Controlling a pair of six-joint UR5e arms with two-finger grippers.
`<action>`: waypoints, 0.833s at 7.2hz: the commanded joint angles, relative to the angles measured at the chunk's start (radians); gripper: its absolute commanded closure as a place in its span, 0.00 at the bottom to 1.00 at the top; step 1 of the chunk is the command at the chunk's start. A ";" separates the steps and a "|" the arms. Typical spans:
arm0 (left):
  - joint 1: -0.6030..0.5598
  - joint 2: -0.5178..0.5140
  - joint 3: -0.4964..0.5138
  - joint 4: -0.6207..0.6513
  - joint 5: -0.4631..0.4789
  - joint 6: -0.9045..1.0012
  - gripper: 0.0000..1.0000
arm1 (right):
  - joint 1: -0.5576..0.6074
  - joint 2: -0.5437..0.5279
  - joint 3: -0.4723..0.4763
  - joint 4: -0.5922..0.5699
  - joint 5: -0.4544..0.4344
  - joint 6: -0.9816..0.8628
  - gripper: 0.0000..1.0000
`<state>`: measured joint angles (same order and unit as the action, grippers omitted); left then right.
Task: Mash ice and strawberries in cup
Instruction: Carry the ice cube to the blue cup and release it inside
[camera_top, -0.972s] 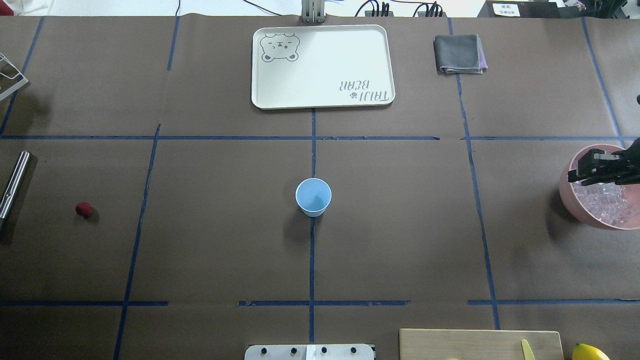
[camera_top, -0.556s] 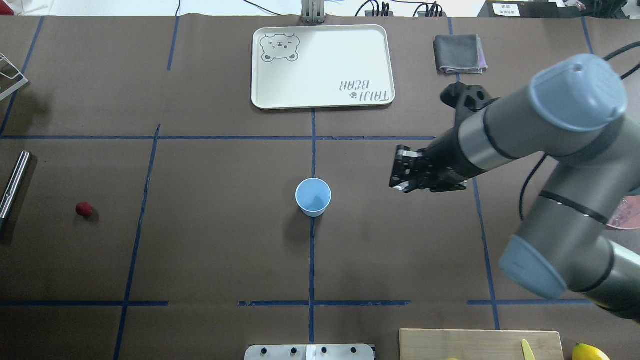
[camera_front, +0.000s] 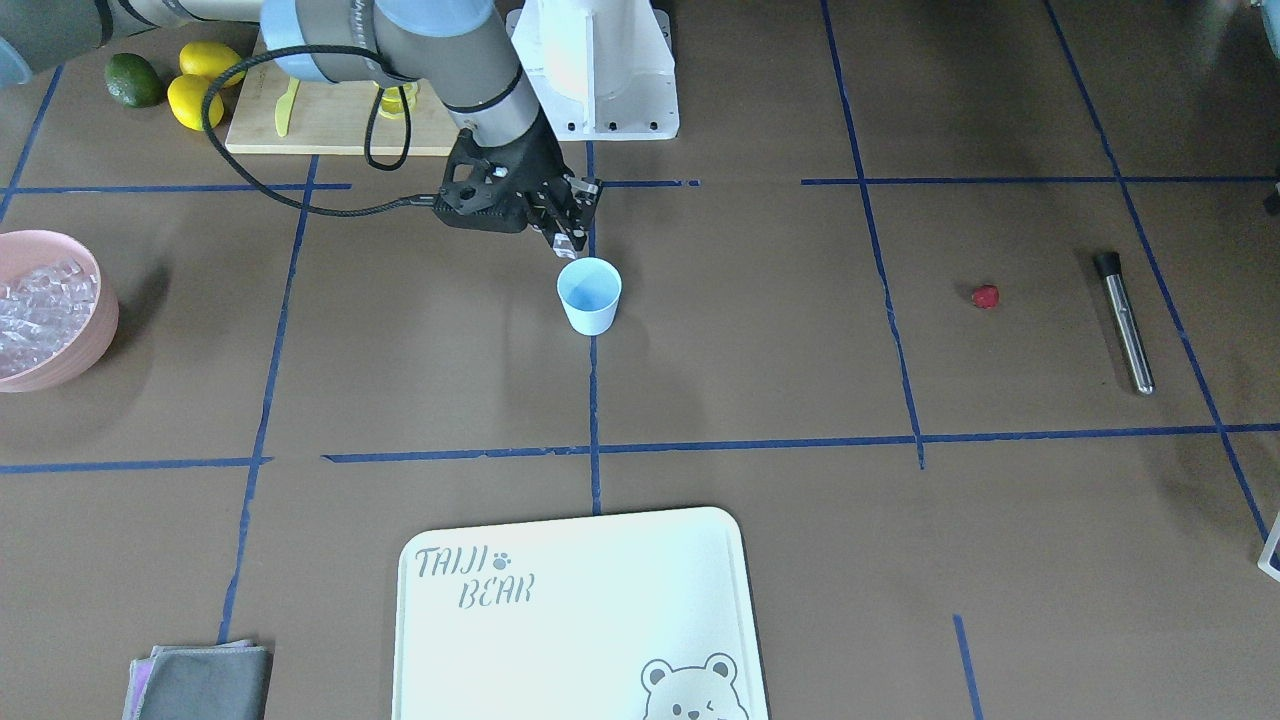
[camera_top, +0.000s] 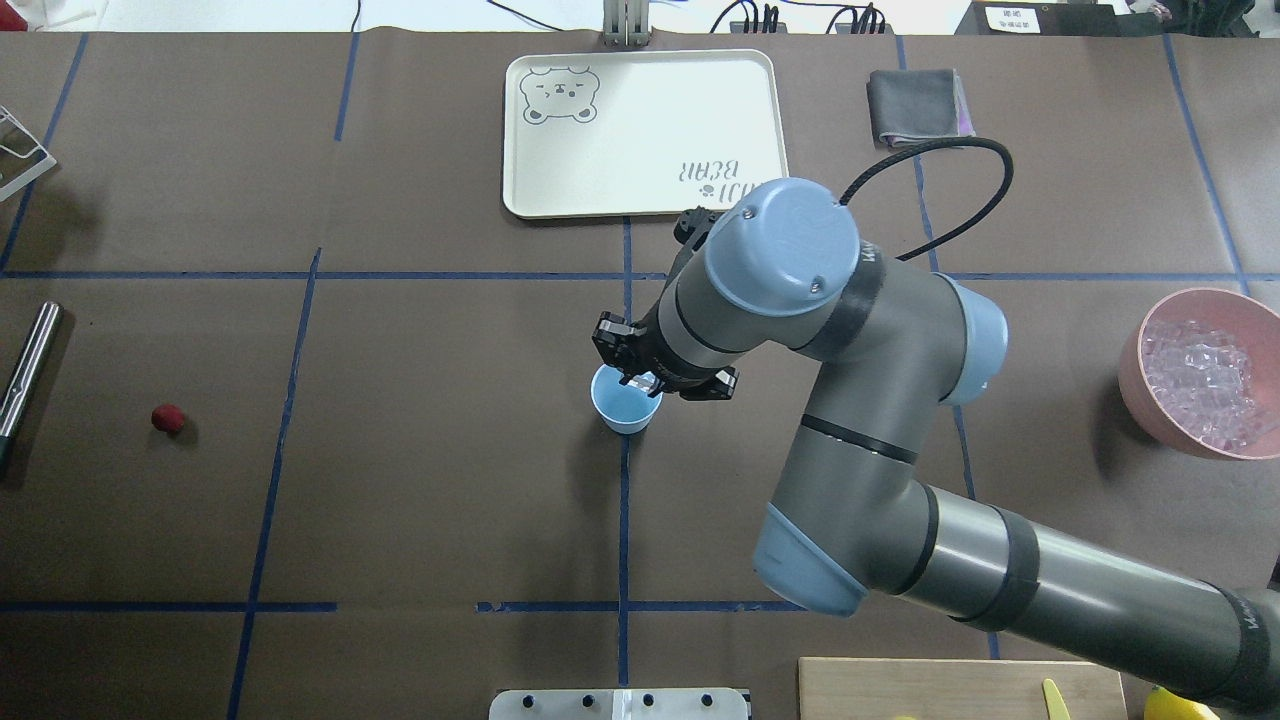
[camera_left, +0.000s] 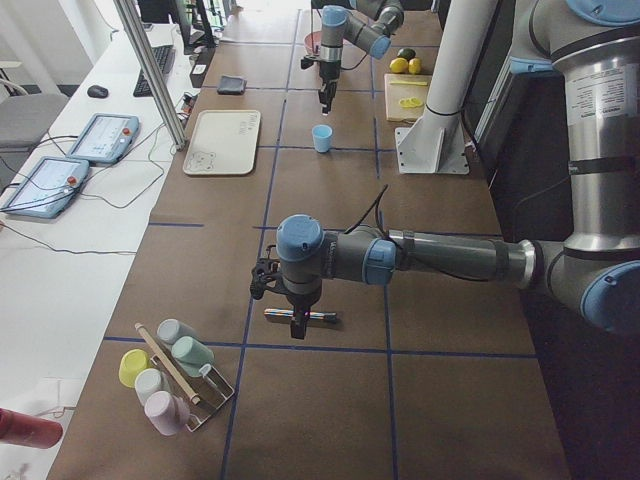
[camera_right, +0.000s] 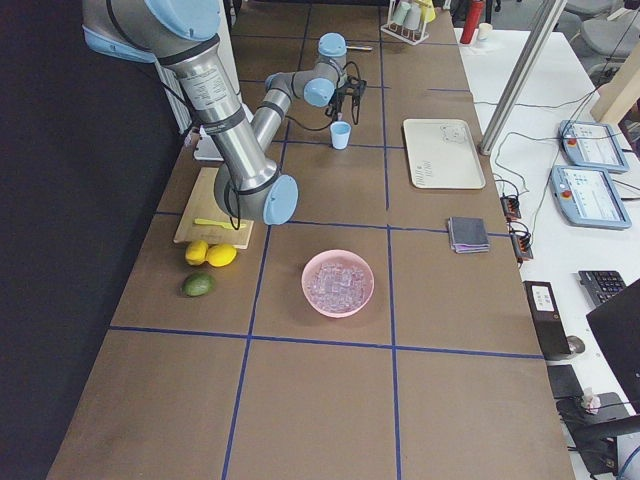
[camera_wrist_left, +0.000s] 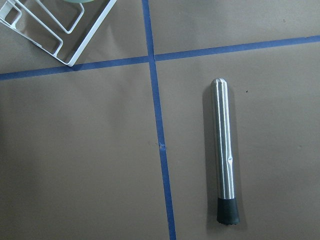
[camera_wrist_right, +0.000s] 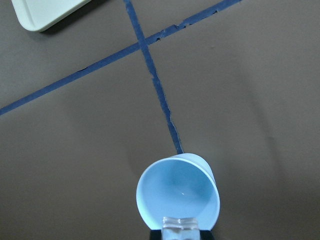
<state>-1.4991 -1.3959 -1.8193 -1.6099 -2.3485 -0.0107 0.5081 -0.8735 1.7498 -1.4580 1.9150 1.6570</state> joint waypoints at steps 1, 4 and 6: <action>-0.001 0.003 -0.003 0.001 0.000 0.000 0.00 | -0.020 0.027 -0.097 0.077 -0.025 0.041 0.98; -0.001 0.003 -0.003 0.001 0.000 0.000 0.00 | -0.023 0.028 -0.101 0.077 -0.027 0.043 0.14; 0.000 0.003 -0.003 0.001 0.000 0.000 0.00 | -0.023 0.028 -0.096 0.077 -0.022 0.034 0.02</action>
<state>-1.4992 -1.3929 -1.8224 -1.6092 -2.3485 -0.0107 0.4852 -0.8453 1.6504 -1.3807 1.8902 1.6974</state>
